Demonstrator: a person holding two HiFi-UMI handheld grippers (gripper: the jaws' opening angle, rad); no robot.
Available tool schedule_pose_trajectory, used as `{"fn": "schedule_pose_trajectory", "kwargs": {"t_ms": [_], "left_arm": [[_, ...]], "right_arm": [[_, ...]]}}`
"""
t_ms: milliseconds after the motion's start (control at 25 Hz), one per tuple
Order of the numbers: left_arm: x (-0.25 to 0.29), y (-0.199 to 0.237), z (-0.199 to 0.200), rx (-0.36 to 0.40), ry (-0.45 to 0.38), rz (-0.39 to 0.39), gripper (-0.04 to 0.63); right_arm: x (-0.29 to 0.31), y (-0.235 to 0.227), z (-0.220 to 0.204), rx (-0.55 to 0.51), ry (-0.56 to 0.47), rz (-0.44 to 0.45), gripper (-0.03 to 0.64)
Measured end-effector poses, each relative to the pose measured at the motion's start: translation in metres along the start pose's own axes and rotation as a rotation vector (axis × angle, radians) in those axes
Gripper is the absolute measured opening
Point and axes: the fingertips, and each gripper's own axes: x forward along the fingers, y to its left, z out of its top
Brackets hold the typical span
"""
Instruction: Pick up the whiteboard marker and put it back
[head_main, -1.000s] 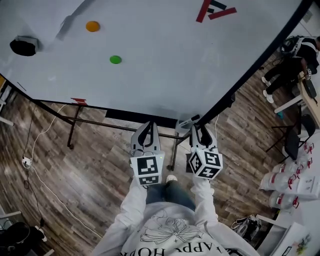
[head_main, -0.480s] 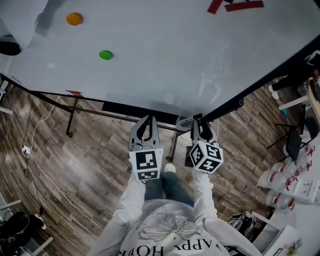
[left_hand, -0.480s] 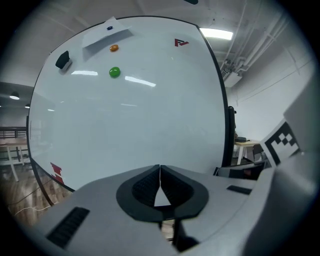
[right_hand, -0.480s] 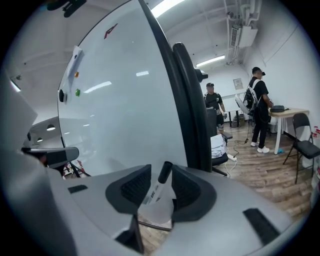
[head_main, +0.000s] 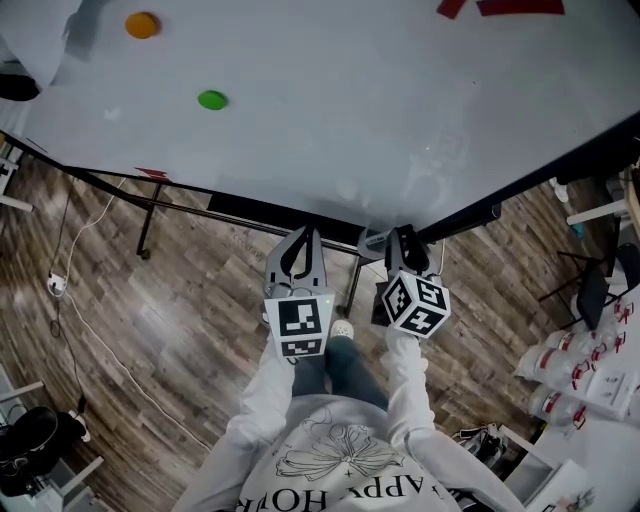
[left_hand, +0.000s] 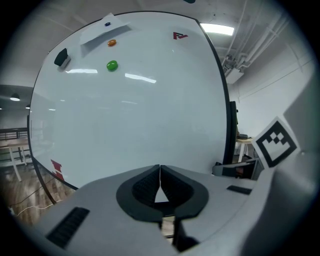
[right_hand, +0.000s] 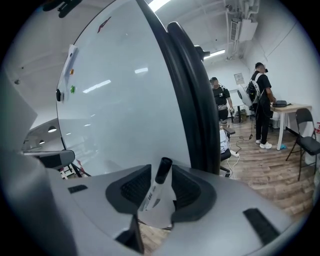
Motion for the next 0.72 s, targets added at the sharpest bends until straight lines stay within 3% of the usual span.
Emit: {"fn": "schedule_pose_trajectory", "kwargs": {"t_ms": [480, 720], "left_arm": [[-0.015, 0.011, -0.005, -0.017, 0.0, 0.043, 0.006], [-0.023, 0.015, 0.0, -0.027, -0.021, 0.059, 0.006]], "right_arm": [[0.003, 0.009, 0.002, 0.028, -0.017, 0.03, 0.078], [-0.009, 0.027, 0.015, -0.06, -0.057, 0.052, 0.063]]}}
